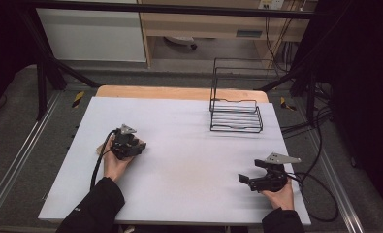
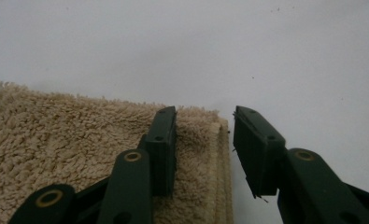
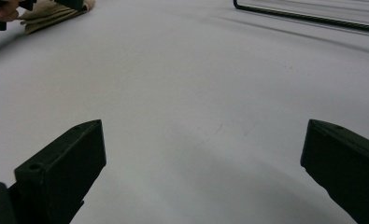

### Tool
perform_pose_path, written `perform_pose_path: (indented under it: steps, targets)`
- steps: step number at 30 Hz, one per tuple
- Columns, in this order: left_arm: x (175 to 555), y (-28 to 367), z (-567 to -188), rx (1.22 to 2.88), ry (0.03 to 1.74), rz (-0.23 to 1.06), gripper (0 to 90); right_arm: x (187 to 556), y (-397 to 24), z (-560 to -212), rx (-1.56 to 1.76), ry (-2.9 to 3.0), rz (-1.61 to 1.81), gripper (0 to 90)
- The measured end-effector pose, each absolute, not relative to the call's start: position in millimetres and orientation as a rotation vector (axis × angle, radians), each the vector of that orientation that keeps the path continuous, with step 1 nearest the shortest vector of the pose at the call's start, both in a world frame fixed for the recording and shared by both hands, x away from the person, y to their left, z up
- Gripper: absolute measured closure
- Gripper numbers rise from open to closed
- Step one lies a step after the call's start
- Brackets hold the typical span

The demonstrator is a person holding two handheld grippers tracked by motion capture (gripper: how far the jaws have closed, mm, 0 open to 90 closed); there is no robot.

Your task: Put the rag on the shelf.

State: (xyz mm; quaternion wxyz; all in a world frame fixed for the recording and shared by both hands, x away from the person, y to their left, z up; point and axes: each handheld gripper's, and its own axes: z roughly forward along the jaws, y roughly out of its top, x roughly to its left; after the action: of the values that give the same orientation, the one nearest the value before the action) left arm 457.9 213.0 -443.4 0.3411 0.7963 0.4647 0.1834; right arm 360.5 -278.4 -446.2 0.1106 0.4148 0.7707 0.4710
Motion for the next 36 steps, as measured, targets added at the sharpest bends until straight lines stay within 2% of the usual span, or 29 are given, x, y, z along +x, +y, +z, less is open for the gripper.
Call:
perform_pose_path:
  steps: [8, 14, 19, 36]
  targets:
    - [460, 207, -445, 2.084, 1.220, 0.500, 65.7, 361, -278, -446, 1.216, 2.267, 1.383, 0.6]
    - [461, 209, -446, 2.072, 1.245, 0.511, 79.4, 361, -278, -447, 1.216, 2.269, 1.382, 0.6]
    - [461, 209, -445, 2.074, 1.242, 0.516, 83.7, 361, -278, -447, 1.222, 2.268, 1.382, 0.6]
    - [445, 214, -419, 1.982, 1.212, 0.320, 86.0, 361, -276, -447, 1.224, 2.273, 1.391, 0.8]
